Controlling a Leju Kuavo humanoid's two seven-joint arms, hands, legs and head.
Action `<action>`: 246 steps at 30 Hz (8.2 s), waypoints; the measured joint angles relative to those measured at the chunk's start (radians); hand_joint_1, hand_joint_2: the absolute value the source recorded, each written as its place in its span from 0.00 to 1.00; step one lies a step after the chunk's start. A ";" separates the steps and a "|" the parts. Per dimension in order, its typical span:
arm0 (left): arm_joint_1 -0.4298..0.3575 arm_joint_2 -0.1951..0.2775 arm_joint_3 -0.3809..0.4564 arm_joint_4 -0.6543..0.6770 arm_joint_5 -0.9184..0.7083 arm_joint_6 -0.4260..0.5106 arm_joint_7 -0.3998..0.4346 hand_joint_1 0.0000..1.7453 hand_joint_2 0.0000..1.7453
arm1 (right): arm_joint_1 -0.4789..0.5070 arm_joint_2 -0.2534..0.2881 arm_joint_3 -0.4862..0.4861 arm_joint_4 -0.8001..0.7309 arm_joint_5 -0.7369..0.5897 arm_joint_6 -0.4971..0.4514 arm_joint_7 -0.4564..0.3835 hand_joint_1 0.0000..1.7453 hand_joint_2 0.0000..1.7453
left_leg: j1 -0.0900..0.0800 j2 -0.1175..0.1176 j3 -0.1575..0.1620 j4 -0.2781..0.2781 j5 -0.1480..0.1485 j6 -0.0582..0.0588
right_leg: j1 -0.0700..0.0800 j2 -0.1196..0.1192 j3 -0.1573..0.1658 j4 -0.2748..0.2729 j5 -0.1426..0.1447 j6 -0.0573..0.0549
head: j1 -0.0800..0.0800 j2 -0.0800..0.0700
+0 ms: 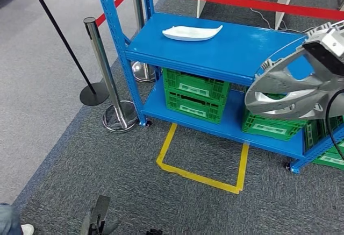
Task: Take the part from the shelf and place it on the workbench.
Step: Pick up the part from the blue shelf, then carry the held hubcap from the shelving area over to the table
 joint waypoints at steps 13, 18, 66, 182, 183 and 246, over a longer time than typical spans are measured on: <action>-0.005 0.003 0.000 0.000 0.003 -0.003 0.000 0.00 1.00 | -0.039 -0.006 0.012 0.001 0.062 0.051 0.055 1.00 1.00 | -0.012 0.003 0.159 -0.331 0.111 0.065 | -0.001 0.002 -0.127 0.210 -0.121 0.044 | 0.006 0.000; -0.010 0.000 0.000 0.000 0.007 -0.001 0.008 0.00 1.00 | -0.091 -0.003 0.038 0.025 0.087 0.057 0.060 1.00 1.00 | -0.011 0.004 0.085 -0.318 0.162 0.055 | -0.002 0.000 -0.007 0.158 -0.052 0.051 | 0.007 0.000; 0.016 0.017 0.017 0.000 0.042 -0.020 -0.017 0.00 1.00 | -0.143 0.021 0.059 0.108 0.019 0.057 0.063 1.00 1.00 | 0.006 -0.048 0.161 -0.274 0.082 0.022 | 0.002 0.069 -0.017 -0.004 0.032 0.012 | -0.001 0.000; 0.033 0.048 0.072 0.000 0.075 -0.029 -0.010 0.00 1.00 | 0.123 -0.389 -0.156 -0.229 -0.200 0.128 0.020 1.00 1.00 | -0.002 0.026 0.111 -0.129 -0.047 0.009 | -0.002 -0.005 -0.034 0.013 0.020 0.004 | 0.019 0.000; 0.035 0.048 0.072 0.001 0.075 -0.029 -0.010 0.00 1.00 | 0.125 -0.387 -0.153 -0.230 -0.200 0.128 0.020 1.00 1.00 | -0.002 0.017 0.080 -0.060 -0.074 0.009 | -0.001 0.005 -0.034 0.013 0.020 0.002 | 0.019 0.000; 0.050 0.041 0.074 0.003 0.074 -0.024 -0.014 0.00 1.00 | 0.260 -0.402 -0.236 -0.353 -0.257 0.094 0.003 1.00 1.00 | -0.010 0.009 0.049 -0.005 -0.081 0.028 | 0.011 0.040 -0.028 0.005 0.018 -0.003 | 0.024 0.000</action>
